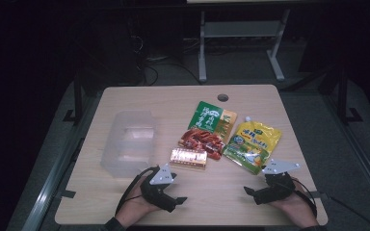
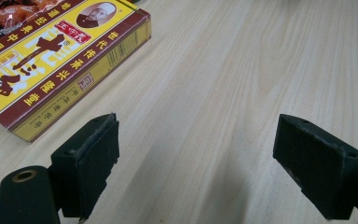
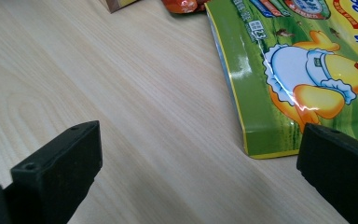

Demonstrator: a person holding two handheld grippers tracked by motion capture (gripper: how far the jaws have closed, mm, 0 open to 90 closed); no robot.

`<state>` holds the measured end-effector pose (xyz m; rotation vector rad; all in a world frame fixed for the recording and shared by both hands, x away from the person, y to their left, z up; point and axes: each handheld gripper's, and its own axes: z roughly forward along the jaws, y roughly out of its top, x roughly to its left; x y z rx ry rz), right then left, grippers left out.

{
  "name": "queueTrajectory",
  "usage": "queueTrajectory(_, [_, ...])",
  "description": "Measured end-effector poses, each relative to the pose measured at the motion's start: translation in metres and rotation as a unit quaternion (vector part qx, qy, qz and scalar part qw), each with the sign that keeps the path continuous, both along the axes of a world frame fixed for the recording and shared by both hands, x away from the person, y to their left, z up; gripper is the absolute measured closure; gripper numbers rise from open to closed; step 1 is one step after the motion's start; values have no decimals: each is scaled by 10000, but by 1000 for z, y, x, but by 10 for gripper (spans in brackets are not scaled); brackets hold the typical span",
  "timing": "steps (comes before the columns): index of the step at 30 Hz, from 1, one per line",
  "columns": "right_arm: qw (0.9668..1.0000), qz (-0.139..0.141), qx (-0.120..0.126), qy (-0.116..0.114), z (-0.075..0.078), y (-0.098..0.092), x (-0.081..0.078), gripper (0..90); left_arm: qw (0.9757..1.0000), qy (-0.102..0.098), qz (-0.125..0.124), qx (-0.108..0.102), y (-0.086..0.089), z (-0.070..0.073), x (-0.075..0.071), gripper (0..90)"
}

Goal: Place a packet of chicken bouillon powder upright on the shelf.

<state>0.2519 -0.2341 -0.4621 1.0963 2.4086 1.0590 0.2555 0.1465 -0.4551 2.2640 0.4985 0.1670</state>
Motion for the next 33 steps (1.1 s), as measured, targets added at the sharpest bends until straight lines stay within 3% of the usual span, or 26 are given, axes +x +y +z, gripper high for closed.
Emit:
queueTrajectory(2, [10000,1,16,11,1,-1,0,1,10000,6,-18,25,0,1,0,139])
queueTrajectory(14, [9997,-5,144,199,15,3,12,241,9999,121,12,5,2,1,0,148])
queueTrajectory(15, [9997,8,144,201,18,3,15,300,9999,100,-17,31,2,1,0,148])
queueTrajectory(18, [9997,0,159,164,21,4,20,360,9999,99,-11,58,1,1,1,148])
queueTrajectory(21, [9996,-47,237,120,30,3,31,514,9999,65,-43,84,1,2,2,148])
queueTrajectory(22, [9996,-47,237,120,30,3,31,514,9999,65,-43,84,1,2,2,148])
queueTrajectory(33, [9994,-253,242,-54,49,1,75,862,9999,126,0,35,2,2,1,151])
